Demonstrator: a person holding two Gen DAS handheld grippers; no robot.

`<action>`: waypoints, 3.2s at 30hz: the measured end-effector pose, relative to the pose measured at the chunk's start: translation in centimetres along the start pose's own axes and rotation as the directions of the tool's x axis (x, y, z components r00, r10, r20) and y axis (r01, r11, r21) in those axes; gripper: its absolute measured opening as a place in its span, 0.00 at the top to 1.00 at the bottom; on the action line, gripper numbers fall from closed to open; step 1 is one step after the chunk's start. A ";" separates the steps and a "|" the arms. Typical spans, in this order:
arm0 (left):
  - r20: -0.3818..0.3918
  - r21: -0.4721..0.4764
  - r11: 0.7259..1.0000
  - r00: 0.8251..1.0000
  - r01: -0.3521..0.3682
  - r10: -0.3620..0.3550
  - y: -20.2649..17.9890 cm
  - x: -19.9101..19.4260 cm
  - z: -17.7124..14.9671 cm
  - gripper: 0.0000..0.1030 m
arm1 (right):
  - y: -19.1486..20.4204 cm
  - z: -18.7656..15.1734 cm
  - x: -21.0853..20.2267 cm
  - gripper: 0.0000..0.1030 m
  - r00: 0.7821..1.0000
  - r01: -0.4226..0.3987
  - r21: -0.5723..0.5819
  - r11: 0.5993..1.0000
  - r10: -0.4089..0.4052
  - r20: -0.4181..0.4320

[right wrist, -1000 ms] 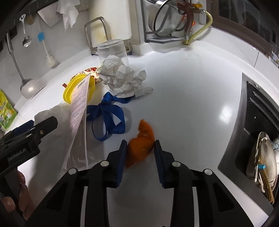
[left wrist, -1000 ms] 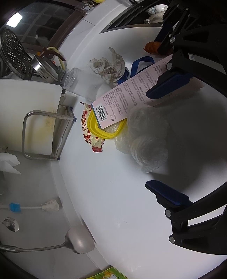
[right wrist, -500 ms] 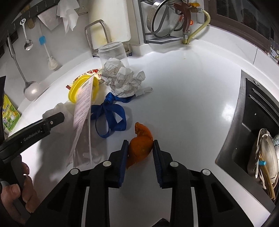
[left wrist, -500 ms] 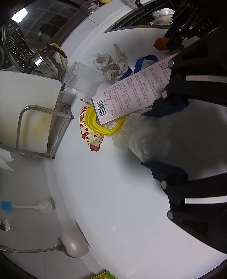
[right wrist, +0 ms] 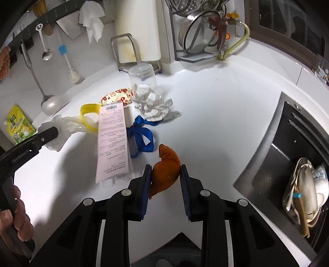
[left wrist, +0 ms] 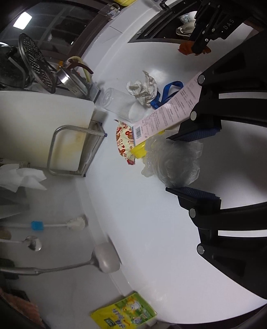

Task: Collect trash
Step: 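Carry the orange peel and plastic bag over the grey bin with both tools, then open both tools to drop the peel and bag into the bin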

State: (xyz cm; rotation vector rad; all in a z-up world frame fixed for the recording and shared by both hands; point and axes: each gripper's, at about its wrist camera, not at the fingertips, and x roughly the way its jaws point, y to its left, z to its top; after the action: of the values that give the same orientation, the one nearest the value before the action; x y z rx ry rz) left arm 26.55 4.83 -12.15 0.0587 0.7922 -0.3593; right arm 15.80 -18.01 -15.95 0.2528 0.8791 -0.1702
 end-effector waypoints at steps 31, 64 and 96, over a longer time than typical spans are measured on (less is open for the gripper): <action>0.033 -0.154 0.981 0.992 -0.117 0.124 -5.7 -16.2 -7.5 0.61 | -4.1 -5.1 -11.4 0.74 0.979 -0.201 -0.202 0.959 0.194 -0.053; -0.166 -0.078 0.991 0.981 -0.112 0.098 -17.2 -17.9 -21.2 0.61 | -8.9 -16.4 -13.6 0.74 0.930 -0.348 -0.261 0.900 0.296 -0.218; -0.237 -0.165 0.973 0.964 -0.160 0.119 -15.7 -16.8 -22.2 0.33 | -9.8 -17.5 -10.4 0.44 0.901 -0.369 -0.196 0.909 0.297 -0.317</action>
State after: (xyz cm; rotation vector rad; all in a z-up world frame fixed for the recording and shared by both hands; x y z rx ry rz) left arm -4.81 -0.82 -14.58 -0.0171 1.0382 -0.1450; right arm -6.08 -21.92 -19.96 0.1894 1.1135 0.3084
